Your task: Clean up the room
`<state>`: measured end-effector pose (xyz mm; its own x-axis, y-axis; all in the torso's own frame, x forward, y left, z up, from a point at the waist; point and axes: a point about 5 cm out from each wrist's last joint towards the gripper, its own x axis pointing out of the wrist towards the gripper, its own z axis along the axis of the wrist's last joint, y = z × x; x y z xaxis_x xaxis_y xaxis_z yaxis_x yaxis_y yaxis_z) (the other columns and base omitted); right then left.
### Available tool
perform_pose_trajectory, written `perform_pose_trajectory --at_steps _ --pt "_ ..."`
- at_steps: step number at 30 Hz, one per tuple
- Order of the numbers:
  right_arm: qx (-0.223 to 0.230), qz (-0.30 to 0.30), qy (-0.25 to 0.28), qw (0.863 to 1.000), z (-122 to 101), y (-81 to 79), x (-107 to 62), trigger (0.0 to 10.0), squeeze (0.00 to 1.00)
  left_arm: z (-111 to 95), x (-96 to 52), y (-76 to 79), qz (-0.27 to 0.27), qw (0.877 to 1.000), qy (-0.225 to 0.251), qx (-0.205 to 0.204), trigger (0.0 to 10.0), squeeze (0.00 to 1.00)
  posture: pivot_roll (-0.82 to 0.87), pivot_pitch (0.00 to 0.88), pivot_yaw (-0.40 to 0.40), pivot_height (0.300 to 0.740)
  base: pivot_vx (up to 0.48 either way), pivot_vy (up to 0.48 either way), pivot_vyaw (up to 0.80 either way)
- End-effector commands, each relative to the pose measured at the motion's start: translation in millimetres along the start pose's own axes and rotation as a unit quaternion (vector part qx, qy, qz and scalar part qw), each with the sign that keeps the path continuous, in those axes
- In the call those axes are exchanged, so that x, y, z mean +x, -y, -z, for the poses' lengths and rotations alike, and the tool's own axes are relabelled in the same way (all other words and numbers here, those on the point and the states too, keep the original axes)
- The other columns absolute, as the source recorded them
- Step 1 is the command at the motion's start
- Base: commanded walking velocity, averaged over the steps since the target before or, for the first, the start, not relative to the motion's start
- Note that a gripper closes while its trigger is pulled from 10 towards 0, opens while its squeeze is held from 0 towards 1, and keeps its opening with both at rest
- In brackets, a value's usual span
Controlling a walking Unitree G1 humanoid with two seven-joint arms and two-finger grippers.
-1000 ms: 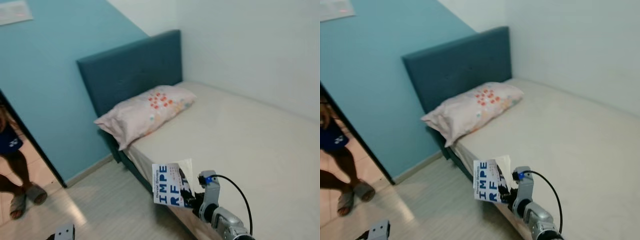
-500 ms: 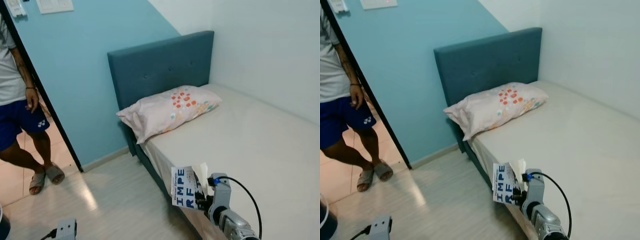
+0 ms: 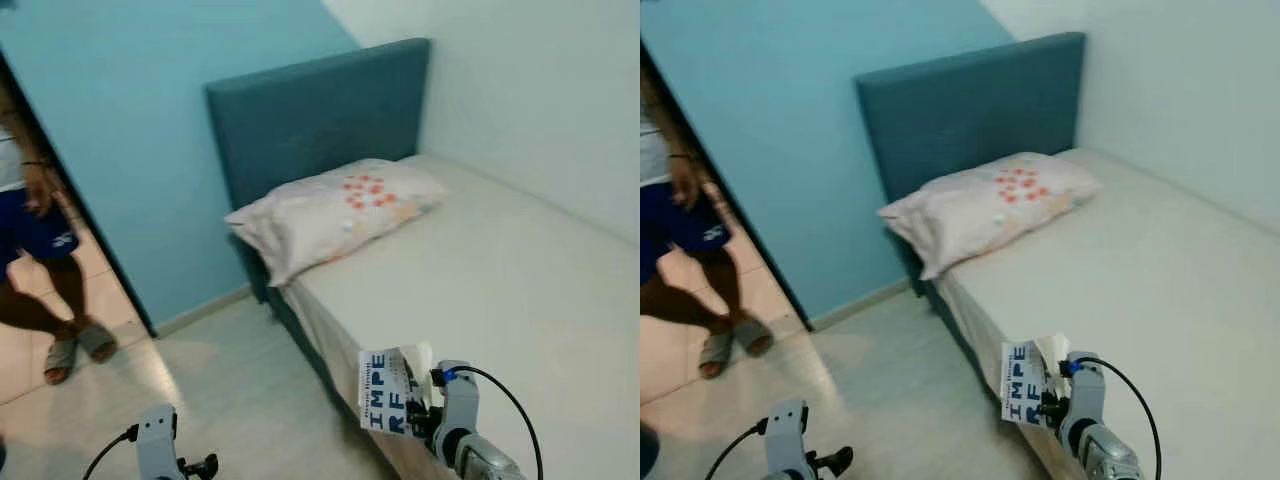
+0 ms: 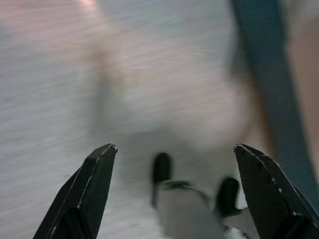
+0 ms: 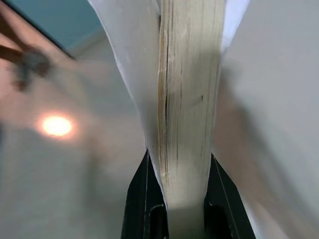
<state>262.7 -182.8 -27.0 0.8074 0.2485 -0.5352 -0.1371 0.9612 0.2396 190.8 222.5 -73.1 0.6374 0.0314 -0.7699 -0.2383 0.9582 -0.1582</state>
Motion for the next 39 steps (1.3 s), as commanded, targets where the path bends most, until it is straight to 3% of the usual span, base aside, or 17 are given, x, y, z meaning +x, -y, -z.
perform_pose_trajectory --at_steps 1,10,15,20,25,31,35,39 --pt "-0.02 -0.012 0.009 1.0 -2.6 -1.8 0.1 10.0 0.0 -2.9 1.1 3.3 0.005 1.0 0.004 0.005 10.0 0.0 -0.11 0.0 0.041 0.74 0.39 0.0 0.41" --pt "-0.015 -0.001 0.012 1.0 -3.8 -2.3 1.2 10.0 0.0 0.5 -0.4 -1.0 0.001 1.0 -0.001 0.005 10.0 0.0 -0.11 0.0 0.04 0.74 0.431 0.0 0.09" --pt "0.051 0.048 0.03 0.997 -11.3 13.2 -1.5 10.0 0.0 -4.8 2.9 8.8 0.008 1.0 0.001 0.007 10.0 0.0 -0.12 0.0 0.042 0.74 0.431 0.0 -0.32" --pt "0.08 0.059 0.058 0.993 -17.3 19.6 -3.7 10.0 0.0 -9.0 4.6 11.8 0.006 1.0 -0.001 -0.002 10.0 0.0 -0.12 0.0 0.044 0.74 0.259 0.0 -0.8" --pt "0.094 0.056 0.062 0.992 -17.9 18.8 -3.3 10.0 0.0 -11.0 4.9 11.6 0.006 1.0 -0.001 -0.004 10.0 0.0 -0.12 0.0 0.044 0.74 0.0 0.0 -0.47" --pt "0.124 0.045 0.072 0.989 -20.8 14.5 -0.7 10.0 0.0 -15.8 5.0 8.0 -0.002 1.0 0.001 -0.006 10.0 0.0 -0.12 0.0 0.046 0.74 0.0 -0.421 0.0" --pt "0.157 0.037 0.087 0.983 -25.7 14.6 0.1 10.0 0.0 -20.1 4.7 2.2 -0.03 1.0 0.006 -0.004 10.0 0.0 -0.12 0.0 0.045 0.74 0.0 0.0 0.0" --pt "0.219 0.016 0.117 0.968 -34.4 15.0 1.0 10.0 0.0 -25.5 4.7 -0.8 -0.035 0.999 0.013 -0.006 10.0 0.0 -0.12 0.0 0.045 0.74 0.0 0.0 0.0"
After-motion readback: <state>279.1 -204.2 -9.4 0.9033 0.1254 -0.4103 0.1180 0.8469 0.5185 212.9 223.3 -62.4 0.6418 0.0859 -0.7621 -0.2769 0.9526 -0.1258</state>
